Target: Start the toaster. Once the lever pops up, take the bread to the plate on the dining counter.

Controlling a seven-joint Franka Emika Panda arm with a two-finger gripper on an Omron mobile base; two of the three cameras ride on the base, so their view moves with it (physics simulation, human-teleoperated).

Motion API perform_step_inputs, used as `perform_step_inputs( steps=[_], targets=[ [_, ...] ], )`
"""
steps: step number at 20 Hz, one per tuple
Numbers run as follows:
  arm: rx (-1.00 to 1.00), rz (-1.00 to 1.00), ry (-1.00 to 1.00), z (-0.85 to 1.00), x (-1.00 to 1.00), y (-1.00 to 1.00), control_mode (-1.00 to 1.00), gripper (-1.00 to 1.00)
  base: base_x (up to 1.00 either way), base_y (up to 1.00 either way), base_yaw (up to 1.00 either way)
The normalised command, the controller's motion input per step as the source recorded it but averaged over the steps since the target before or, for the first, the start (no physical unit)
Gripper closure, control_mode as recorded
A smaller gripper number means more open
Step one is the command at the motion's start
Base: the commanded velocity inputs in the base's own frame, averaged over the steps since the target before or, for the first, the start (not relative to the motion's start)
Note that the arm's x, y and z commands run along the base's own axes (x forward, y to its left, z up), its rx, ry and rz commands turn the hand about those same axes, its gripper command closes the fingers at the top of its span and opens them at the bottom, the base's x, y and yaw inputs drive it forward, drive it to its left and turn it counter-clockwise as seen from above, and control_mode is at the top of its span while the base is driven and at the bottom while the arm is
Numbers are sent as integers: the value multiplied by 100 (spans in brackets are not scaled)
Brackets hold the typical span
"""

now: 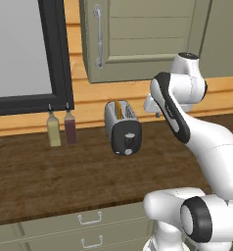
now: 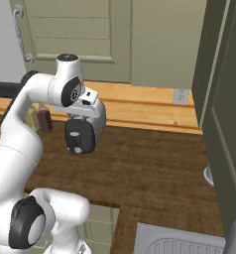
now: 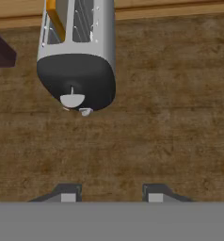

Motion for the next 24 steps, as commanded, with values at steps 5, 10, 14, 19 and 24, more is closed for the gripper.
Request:
perform_step_inputs(
  steps=[5, 10, 14, 19, 24],
  targets=[
    [0, 0, -1, -1, -30, 0, -100, -100, 0, 0, 0],
    [0, 0, -3, -18, -61, 3, -100, -100, 0, 0, 0],
    [0, 0, -10, -30, -41, 57, -100, -100, 0, 0, 0],
    [-2, 0, -16, -34, -8, 68, -100, -100, 0, 0, 0],
    [-3, 0, -10, -21, 35, 16, -100, -100, 0, 0, 0]
  ],
)
